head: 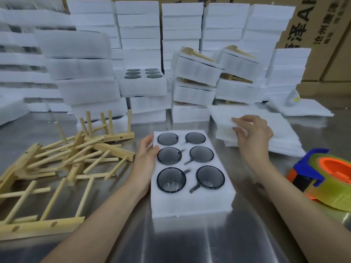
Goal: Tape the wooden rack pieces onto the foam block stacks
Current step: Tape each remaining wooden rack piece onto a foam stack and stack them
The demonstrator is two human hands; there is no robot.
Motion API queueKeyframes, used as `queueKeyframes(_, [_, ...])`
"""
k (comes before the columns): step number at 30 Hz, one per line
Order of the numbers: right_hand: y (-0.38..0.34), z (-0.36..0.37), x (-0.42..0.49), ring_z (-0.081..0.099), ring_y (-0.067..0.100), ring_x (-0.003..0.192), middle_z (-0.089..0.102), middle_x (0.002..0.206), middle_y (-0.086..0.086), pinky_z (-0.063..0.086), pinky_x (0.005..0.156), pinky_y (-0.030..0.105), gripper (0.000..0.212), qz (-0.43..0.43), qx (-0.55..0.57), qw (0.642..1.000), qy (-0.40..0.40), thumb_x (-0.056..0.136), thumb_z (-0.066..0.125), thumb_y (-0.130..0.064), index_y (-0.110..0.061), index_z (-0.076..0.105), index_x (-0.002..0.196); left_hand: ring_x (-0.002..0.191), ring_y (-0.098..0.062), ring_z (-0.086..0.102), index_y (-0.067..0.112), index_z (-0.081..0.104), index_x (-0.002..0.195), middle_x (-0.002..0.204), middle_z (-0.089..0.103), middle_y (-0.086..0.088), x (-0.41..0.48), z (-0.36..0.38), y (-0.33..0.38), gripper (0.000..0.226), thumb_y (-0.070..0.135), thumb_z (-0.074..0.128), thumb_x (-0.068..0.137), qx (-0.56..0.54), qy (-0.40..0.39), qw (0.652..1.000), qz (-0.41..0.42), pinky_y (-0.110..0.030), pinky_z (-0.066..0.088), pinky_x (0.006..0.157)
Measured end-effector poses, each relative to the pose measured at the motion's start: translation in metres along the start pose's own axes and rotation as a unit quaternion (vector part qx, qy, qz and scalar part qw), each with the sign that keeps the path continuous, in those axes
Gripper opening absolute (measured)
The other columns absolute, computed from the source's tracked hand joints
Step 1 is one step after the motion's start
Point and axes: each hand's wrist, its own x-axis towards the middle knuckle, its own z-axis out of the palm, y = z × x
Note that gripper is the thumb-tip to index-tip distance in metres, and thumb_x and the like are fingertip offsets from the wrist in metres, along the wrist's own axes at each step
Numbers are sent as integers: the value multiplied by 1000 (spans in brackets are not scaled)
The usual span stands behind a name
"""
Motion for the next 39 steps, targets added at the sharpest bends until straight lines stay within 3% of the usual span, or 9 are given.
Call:
queueKeyframes(4, [-43,-22,-9,57,7,103,62,108,-12,43,93,21,29,-106,204,967,106,92,55,1,-22,64,107,122,-20,54,19,52,128,135,54,-6,-1,1,5,36,1,44,97,12,-15,999,30,-39,43,105])
queueKeyframes(9, [-78,-39,-25,58,-3,89,64,93,-25,46,80,21,14,3,415,893,176,99,48,-36,-38,52,113,119,-11,56,26,66,114,123,65,4,-9,-1,22,27,29,42,102,-22,-41,995,86,-32,41,106])
queueKeyframes(12, [-81,-31,-27,61,-2,79,69,83,-19,49,77,18,23,132,455,878,75,99,52,-23,-31,54,121,89,-13,70,25,79,86,93,75,4,-18,-5,33,58,46,27,101,-103,-139,984,41,-23,55,70])
queueKeyframes(15, [-77,-21,-33,65,5,99,71,110,-1,52,92,26,32,195,383,900,-72,97,55,-22,-21,58,129,86,-20,72,23,79,87,94,75,-3,-26,-8,35,57,55,33,91,-99,-215,972,-3,-25,56,63])
queueKeyframes(22, [-69,-15,-35,45,12,130,45,147,-4,39,103,24,52,218,316,882,-273,92,51,-4,-21,49,141,84,-21,73,11,56,120,98,74,-3,-21,-9,28,35,-1,56,87,-9,-165,986,-9,-27,56,60])
queueKeyframes(28, [-65,-13,-36,59,13,115,58,134,2,50,92,18,39,255,367,857,-257,93,61,-10,-16,59,131,94,-21,71,12,54,125,114,70,-7,-18,-10,24,33,1,50,94,15,-142,989,-36,-26,57,65])
queueKeyframes(33, [-63,-14,-36,36,-6,126,22,153,-24,42,72,3,46,248,378,819,-355,93,60,-27,-31,50,139,95,-11,70,20,53,129,110,72,6,-16,-8,20,32,11,44,100,26,-135,990,-36,-20,56,67])
queueKeyframes(37, [-60,-11,-34,37,2,133,22,156,-20,43,95,17,54,253,373,819,-355,94,59,-22,-36,41,144,97,2,66,25,33,148,116,66,21,-16,-8,20,49,22,47,101,34,-128,990,-45,-16,52,79])
queueKeyframes(39, [-60,-11,-34,33,-3,130,18,156,-22,39,84,10,51,244,356,825,-364,96,57,-24,-34,42,143,85,7,67,26,25,151,94,67,30,-18,-11,22,60,27,53,98,22,-140,988,-61,-12,54,69])
